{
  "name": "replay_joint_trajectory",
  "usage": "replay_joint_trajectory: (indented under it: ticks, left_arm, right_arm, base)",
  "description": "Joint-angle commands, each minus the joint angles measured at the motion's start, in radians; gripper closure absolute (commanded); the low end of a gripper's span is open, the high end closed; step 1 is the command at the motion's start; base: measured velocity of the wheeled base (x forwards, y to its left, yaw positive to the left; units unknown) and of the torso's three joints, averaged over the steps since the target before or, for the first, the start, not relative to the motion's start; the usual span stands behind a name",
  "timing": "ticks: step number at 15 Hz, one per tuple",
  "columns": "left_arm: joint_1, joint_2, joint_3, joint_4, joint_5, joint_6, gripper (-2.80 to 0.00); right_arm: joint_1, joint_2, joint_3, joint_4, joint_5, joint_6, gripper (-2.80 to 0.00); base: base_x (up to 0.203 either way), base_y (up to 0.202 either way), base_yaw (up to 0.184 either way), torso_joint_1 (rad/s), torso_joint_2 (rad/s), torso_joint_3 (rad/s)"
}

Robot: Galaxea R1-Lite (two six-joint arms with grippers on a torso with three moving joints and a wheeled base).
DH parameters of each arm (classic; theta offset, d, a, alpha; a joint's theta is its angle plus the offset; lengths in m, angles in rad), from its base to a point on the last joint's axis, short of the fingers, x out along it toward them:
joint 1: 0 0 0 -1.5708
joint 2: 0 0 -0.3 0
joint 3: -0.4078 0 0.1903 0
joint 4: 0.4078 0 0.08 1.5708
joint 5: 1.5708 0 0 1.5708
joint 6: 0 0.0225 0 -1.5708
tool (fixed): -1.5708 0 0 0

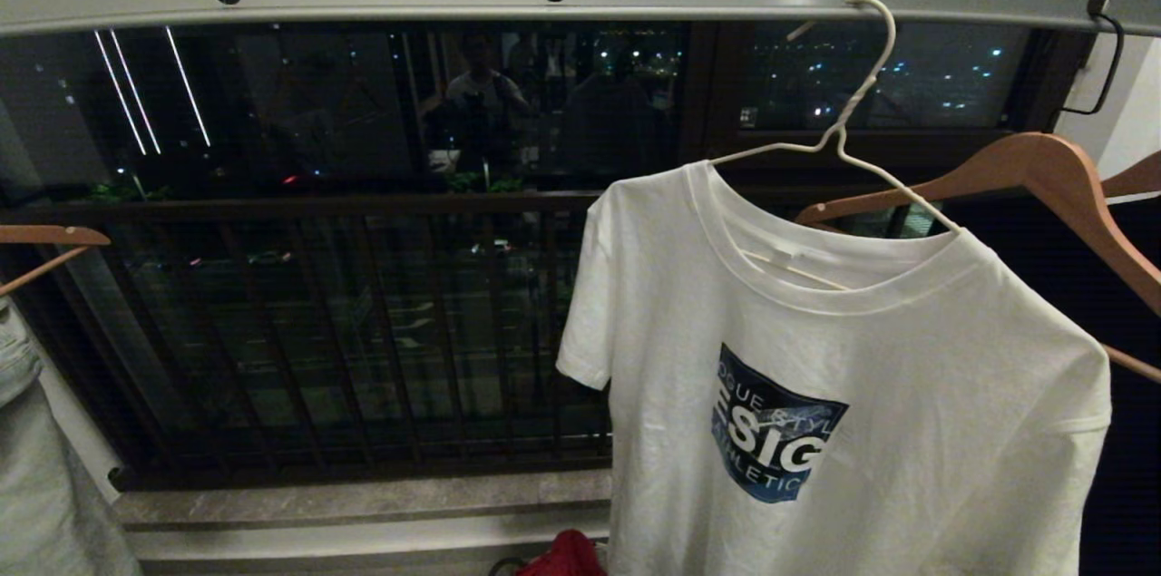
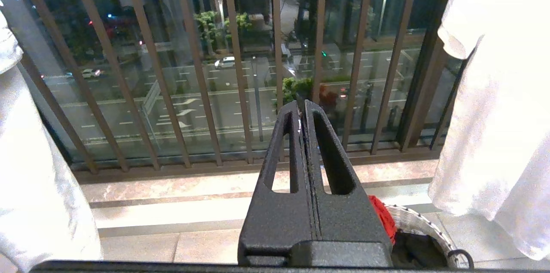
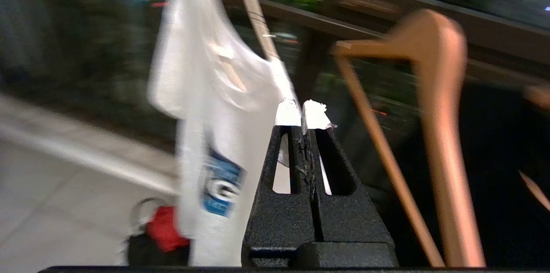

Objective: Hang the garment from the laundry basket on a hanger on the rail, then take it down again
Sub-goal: Take the clothes off the clothes rack

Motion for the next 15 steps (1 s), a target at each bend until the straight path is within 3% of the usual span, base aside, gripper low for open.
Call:
replay_joint_trajectory:
  ticks: [1,8,9,15]
  left_arm:
    - [0.000,0.000,0.015,-0.001,0.000,0.000,0.00]
    - [0.000,0.000,0.015,0.001,0.000,0.000,0.00]
    - [0.000,0.000,0.015,0.001,0.000,0.001,0.00]
    - [0.000,0.000,0.015,0.004,0.000,0.001,0.00]
  right_arm:
    - [0.001,0.076,-0.045,0.001,0.067,-0.003,0.00]
    - [0.010,0.256,-0.153,-0.021,0.168,-0.006,0.00]
    - [0.024,0.292,-0.170,-0.043,0.171,-0.005,-2.80]
    - [0.120,0.493,-0.242,-0.193,0.170,0.001,-2.80]
  base:
    - [0.000,0.000,0.000,0.000,0.00,0.000]
    - [0.000,0.000,0.000,0.000,0.00,0.000]
    - [0.000,0.000,0.000,0.000,0.00,0.000]
    - [0.000,0.000,0.000,0.000,0.00,0.000]
